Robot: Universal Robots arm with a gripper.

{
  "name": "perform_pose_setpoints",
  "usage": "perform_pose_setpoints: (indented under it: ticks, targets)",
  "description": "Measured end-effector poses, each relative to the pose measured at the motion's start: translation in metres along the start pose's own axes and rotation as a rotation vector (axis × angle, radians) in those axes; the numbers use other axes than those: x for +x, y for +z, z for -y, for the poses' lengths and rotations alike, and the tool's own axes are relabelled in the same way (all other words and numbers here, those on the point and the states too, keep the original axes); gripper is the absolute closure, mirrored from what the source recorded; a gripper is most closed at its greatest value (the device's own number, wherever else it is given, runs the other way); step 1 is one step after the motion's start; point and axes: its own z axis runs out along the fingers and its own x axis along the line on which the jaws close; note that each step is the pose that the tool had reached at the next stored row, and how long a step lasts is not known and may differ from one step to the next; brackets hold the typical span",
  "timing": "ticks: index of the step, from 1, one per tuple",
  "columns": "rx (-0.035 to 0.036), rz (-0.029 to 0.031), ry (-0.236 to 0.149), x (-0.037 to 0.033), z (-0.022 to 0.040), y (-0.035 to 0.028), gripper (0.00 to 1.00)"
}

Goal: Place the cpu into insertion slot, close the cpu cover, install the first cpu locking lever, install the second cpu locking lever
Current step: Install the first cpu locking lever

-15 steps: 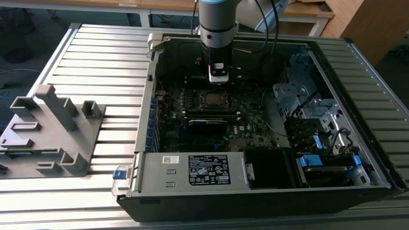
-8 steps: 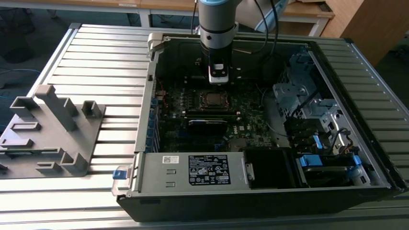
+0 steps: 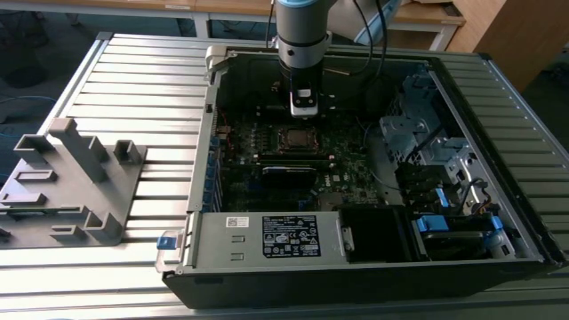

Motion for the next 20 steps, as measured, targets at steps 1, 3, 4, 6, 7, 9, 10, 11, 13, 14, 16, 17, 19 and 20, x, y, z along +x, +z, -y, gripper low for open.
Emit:
perform_pose_setpoints:
  ticks: [1,3,4,6,7,9,10,11,13,14,16,17,19,20]
  targets:
    - [0.0001,0.0,0.0,0.0,0.0,0.0,0.89]
    - [0.0001,0.0001,0.0,0.0,0.0,0.0,0.89]
    - [-0.0005,-0.0002,0.0,0.0001,0.0,0.0,0.89]
    - [-0.0011,-0.0006,0.0,0.0001,-0.0006,-0.0019,0.89]
    - [-0.0012,-0.0006,0.0,0.0,-0.001,-0.0035,0.89]
    - [-0.0014,-0.0005,0.0,0.0001,-0.0012,-0.0048,0.89]
    - [-0.0023,0.0009,0.0,0.0004,-0.001,-0.0049,0.89]
    - [-0.0047,0.0052,0.0,0.0008,-0.0006,-0.005,0.89]
    - [-0.0147,0.0215,-0.002,0.0022,0.0002,-0.0049,0.89]
    - [-0.0203,0.0305,-0.003,0.0029,0.0007,-0.0047,0.89]
    - [-0.0262,0.0397,-0.004,0.0037,0.0011,-0.0046,0.89]
    - [-0.0265,0.0398,-0.005,0.0038,0.0012,-0.0046,0.89]
    - [-0.0276,0.0404,-0.004,0.0046,0.0018,-0.0044,0.89]
    - [-0.0282,0.0412,-0.005,0.0052,0.0022,-0.0042,0.89]
